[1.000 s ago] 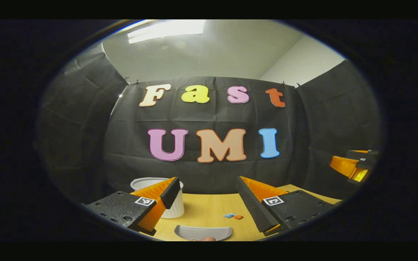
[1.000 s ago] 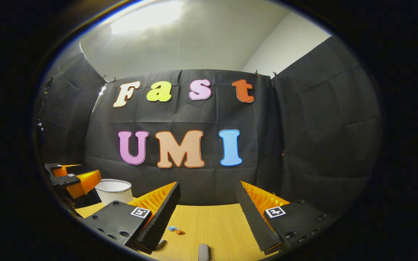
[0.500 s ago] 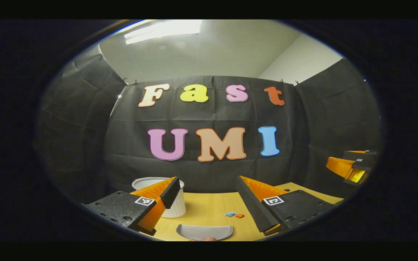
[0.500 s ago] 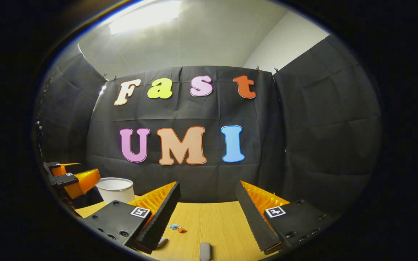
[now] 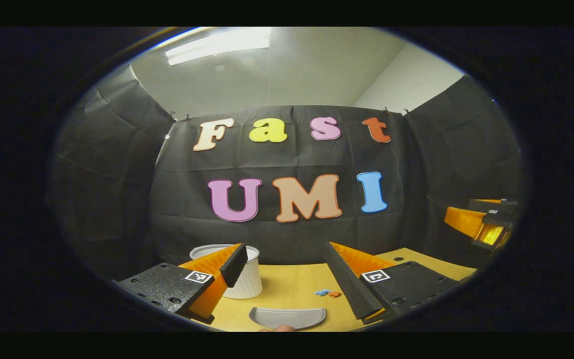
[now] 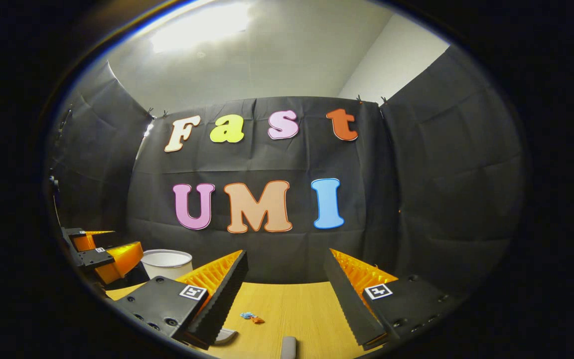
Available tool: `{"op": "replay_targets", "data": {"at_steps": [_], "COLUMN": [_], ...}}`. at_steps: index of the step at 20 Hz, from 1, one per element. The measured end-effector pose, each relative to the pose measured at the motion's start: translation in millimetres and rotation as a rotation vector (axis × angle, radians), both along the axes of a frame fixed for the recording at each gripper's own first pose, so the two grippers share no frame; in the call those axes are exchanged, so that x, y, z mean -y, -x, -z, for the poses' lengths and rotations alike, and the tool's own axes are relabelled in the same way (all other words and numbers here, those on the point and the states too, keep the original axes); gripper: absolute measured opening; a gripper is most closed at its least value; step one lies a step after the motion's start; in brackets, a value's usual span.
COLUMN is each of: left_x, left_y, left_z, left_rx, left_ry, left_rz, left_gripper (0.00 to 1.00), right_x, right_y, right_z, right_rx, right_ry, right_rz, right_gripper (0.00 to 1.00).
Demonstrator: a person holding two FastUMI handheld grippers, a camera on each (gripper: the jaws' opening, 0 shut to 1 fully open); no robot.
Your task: Pick up the small broom and dustpan from the desktop, sweep the trash into the dustpan with the broom, and then empty the trash into the garbage bin.
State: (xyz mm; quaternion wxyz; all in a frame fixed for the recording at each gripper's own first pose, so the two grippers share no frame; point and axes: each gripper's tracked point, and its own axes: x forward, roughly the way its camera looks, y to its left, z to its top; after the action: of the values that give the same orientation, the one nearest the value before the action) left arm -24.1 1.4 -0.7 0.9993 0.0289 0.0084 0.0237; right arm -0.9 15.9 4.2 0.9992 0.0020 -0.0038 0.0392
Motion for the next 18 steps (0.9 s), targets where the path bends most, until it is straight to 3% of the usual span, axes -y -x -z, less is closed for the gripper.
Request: {"op": "replay_targets", "data": {"at_steps": [18], "left_x": [3.0], "left_y": [1.8], "left_z": [29.6], "left_rx": [-0.072], "left_ry": [-0.023], "left_rz": [-0.042], "left_gripper": [0.93], "right_x": [17.5], "right_y": [-10.2], "right_z": [29.1], "right_rx": [-0.082], "right_ry": [0.023], "right_rz": [-0.028], "right_gripper": [0.99]}}
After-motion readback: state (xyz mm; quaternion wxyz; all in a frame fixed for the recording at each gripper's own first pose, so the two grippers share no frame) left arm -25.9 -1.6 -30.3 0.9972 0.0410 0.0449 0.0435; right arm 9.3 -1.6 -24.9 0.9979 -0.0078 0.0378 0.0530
